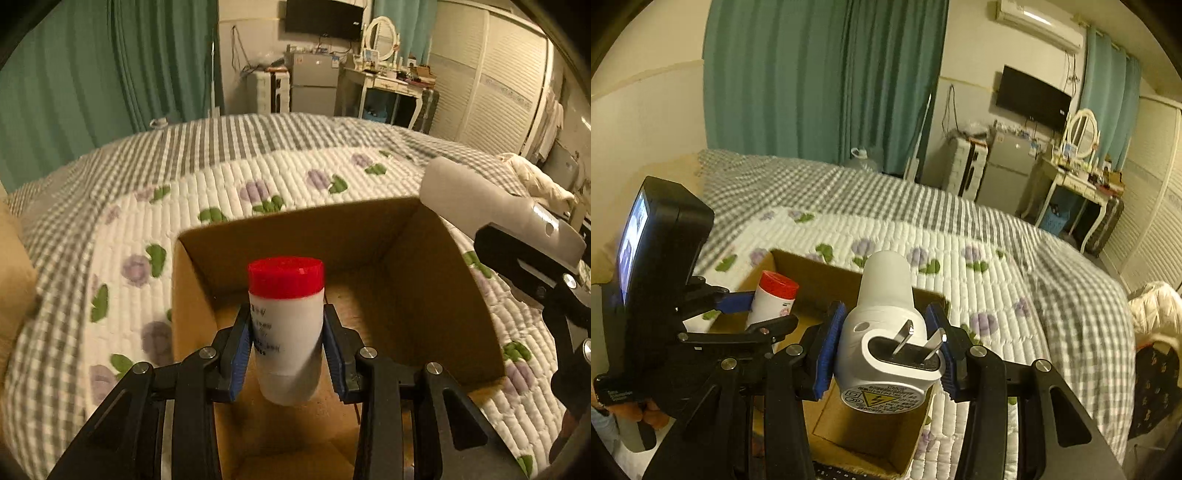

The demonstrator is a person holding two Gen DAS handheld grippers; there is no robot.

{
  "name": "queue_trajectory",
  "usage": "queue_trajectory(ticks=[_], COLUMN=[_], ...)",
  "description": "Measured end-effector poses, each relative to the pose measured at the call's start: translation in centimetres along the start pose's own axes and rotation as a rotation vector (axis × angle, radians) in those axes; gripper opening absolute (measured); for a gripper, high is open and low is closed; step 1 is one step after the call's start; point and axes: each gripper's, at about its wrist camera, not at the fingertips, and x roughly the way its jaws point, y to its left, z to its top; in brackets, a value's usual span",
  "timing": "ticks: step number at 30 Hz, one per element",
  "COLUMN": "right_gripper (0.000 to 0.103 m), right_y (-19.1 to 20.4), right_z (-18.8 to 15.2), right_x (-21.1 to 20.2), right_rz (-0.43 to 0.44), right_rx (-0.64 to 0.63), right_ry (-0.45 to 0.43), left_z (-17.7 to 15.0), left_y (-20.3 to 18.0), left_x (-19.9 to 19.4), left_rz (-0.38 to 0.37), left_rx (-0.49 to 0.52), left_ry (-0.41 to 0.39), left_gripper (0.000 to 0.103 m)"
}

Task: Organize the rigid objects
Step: 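Lower the bottle into the box with left tool while right tool drops the adapter in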

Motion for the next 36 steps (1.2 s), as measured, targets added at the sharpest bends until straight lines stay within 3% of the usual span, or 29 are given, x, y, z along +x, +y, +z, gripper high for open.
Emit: queue_trajectory(ticks=[3,6,9,10,11,12,22,26,28,29,36], right_gripper=[0.045,0.045,0.045,0.047,0.059,0.069,0.076,0.094,0.099,0.103,0.103], right_y=[-0.6,-1.0,-1.3,-1.3,-1.3,-1.2,-2.1,-1.3,-0.9,-0.7,1.5], right_z=[-0.7,-1.1,-1.0,-1.1,-1.1,-1.2,-2.3,-3.7,-4.4,-4.8,-9.1], right_x=[1.5,2.4,2.9,2.9,2.8,2.5,-4.5,-8.2,-9.6,-10.1,-11.1], right_rz=[0.0,0.013,0.024,0.033,0.029,0.019,0.006,0.005,0.0,0.002,0.028], right_rx=[0.012,0.033,0.055,0.058,0.061,0.065,0.098,0.088,0.08,0.078,0.055], right_ry=[0.02,0.027,0.011,0.004,0.005,0.0,-0.041,-0.061,-0.075,-0.078,-0.028], left_z=[-0.1,0.1,0.1,0.1,-0.1,-0.2,-3.8,-6.3,-7.7,-8.4,-13.1], left_y=[-0.1,-0.4,-0.5,-0.4,-0.3,-0.2,0.2,-0.1,-0.3,-0.4,0.6], left_x=[0.6,0.2,-0.7,-1.0,-1.5,-2.0,-10.1,-12.7,-13.5,-13.7,-12.8], left_rz=[0.007,0.013,0.028,0.03,0.029,0.027,0.038,0.049,0.061,0.064,0.065], left_rx=[-0.006,0.009,0.019,0.017,0.015,0.014,0.031,0.03,0.025,0.02,-0.089], left_ry=[0.009,-0.017,-0.039,-0.045,-0.051,-0.056,-0.143,-0.167,-0.17,-0.168,-0.126], left_gripper=[0.041,0.053,0.055,0.055,0.055,0.055,0.081,0.098,0.102,0.103,0.103])
